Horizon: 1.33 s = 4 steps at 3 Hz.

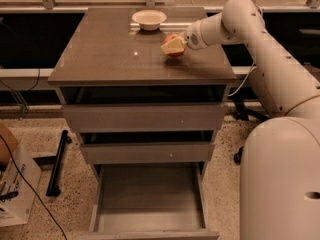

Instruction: Pick apple from bottom drawer and place on counter

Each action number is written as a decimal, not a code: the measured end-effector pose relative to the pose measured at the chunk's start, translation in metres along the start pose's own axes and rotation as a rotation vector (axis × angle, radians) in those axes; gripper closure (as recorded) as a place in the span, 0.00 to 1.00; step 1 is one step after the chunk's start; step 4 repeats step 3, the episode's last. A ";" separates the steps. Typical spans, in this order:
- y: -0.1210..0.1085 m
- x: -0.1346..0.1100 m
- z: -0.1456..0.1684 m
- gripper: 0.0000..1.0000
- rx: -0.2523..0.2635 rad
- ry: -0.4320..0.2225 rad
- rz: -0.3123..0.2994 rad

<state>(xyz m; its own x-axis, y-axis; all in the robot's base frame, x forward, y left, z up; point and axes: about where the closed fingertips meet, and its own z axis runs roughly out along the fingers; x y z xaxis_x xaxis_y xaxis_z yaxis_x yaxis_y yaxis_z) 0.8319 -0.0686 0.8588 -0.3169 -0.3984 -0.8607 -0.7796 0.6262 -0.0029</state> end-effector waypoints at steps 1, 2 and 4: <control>-0.001 0.002 0.005 0.27 -0.001 0.004 0.010; 0.001 0.003 0.008 0.04 -0.005 0.005 0.010; 0.002 0.003 0.009 0.00 -0.008 0.006 0.011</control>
Offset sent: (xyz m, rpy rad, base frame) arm 0.0024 -0.0001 -0.0027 0.0027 0.0075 -0.0069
